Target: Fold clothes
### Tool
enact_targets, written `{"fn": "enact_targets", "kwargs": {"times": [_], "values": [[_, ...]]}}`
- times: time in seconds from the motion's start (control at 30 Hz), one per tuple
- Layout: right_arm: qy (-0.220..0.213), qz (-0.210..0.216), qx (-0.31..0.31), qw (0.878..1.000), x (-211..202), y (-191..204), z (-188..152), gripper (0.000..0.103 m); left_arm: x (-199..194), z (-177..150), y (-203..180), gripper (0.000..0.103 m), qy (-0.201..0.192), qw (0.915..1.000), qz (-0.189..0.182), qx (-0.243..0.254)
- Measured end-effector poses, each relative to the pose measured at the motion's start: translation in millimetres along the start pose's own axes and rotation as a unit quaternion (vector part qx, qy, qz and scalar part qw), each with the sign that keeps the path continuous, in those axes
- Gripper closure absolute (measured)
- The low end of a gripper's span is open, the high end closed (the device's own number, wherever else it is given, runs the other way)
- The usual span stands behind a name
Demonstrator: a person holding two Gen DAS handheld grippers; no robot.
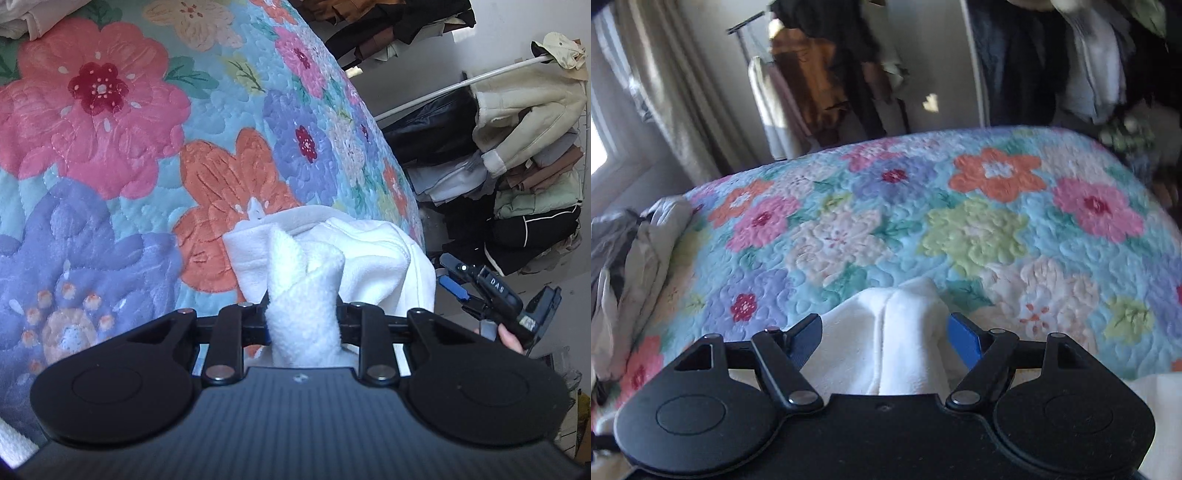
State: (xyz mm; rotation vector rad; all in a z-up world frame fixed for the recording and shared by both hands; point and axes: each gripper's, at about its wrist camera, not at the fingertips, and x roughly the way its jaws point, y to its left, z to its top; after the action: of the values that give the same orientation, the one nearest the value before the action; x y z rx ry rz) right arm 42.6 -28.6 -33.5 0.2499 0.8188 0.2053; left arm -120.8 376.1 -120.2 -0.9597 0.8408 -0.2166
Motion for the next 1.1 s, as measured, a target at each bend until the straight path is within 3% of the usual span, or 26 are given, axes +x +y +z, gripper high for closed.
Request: {"fn": "enact_targets", "kwargs": {"times": [0.07,0.17,0.23,0.27,0.37,0.43,0.5,0.6,0.63,0.7,0.73,0.77,0.8,0.87,0.9,0.97,1.0,1.03,1.1], "values": [[0.034,0.009,0.043,0.998,25.3,-18.9,1.4,0.015,4.0,2.0,-3.3,0.082,-0.001,0.9999,0.009,0.014],[0.080,0.060,0.084,0.992,65.2,-36.9,-4.9,0.016,10.9,5.1,-12.7,0.084,-0.005,0.9984,0.035,0.044],[0.094,0.102,0.119,0.983,82.6,-42.1,-10.1,0.058,11.8,11.8,-21.7,0.085,-0.010,0.9960,0.063,0.063],[0.094,0.119,0.133,0.979,87.0,-41.9,-11.6,0.085,11.6,15.9,-26.3,0.085,-0.013,0.9944,0.077,0.071],[0.029,0.146,0.077,0.986,53.1,-15.4,1.4,0.087,0.3,31.6,-49.1,0.088,-0.041,0.9864,0.113,0.113],[-0.025,0.185,0.027,0.982,19.2,3.2,16.9,0.088,-18.1,44.2,-73.0,0.089,-0.082,0.9770,0.127,0.150],[-0.088,0.242,-0.015,0.966,-20.6,16.7,30.1,0.089,-47.8,56.8,-104.9,0.089,-0.154,0.9615,0.128,0.188],[-0.194,0.285,-0.075,0.936,-72.8,24.2,35.9,0.089,-84.6,68.8,-146.2,0.089,-0.264,0.9256,0.135,0.235],[-0.204,0.271,-0.078,0.937,-74.6,24.7,37.2,0.090,-87.0,75.3,-154.8,0.089,-0.284,0.9165,0.146,0.241],[-0.194,0.223,-0.057,0.953,-58.9,21.9,40.9,0.087,-71.9,93.6,-158.2,0.088,-0.283,0.9122,0.181,0.235],[-0.179,0.190,-0.041,0.964,-44.7,18.9,42.9,0.086,-54.5,103.7,-150.8,0.081,-0.260,0.9160,0.205,0.227],[-0.163,0.141,-0.036,0.976,-31.1,18.0,43.1,0.081,-37.2,113.8,-143.5,0.077,-0.237,0.9188,0.229,0.218],[-0.140,0.088,-0.039,0.986,-14.8,18.0,42.0,0.073,-19.8,123.8,-136.1,0.068,-0.213,0.9204,0.252,0.209],[-0.075,-0.001,-0.048,0.996,14.1,16.5,38.1,0.067,7.9,132.5,-110.9,0.064,-0.150,0.9245,0.300,0.180],[-0.047,-0.041,-0.051,0.997,23.7,16.1,33.8,0.066,13.2,130.0,-98.8,0.064,-0.128,0.9281,0.308,0.166],[-0.014,-0.062,-0.048,0.997,27.7,9.8,19.1,0.066,6.8,113.6,-79.8,0.061,-0.108,0.9414,0.285,0.145],[0.000,-0.068,-0.047,0.997,27.9,6.7,11.9,0.065,-0.3,101.9,-71.1,0.055,-0.099,0.9474,0.269,0.142],[0.007,-0.058,-0.045,0.997,21.7,3.8,4.9,0.063,-7.1,88.3,-63.7,0.045,-0.089,0.9496,0.265,0.142],[0.014,-0.046,-0.049,0.998,4.2,-3.2,-11.5,0.057,-22.6,55.2,-52.0,0.038,-0.073,0.9472,0.276,0.146]]}}
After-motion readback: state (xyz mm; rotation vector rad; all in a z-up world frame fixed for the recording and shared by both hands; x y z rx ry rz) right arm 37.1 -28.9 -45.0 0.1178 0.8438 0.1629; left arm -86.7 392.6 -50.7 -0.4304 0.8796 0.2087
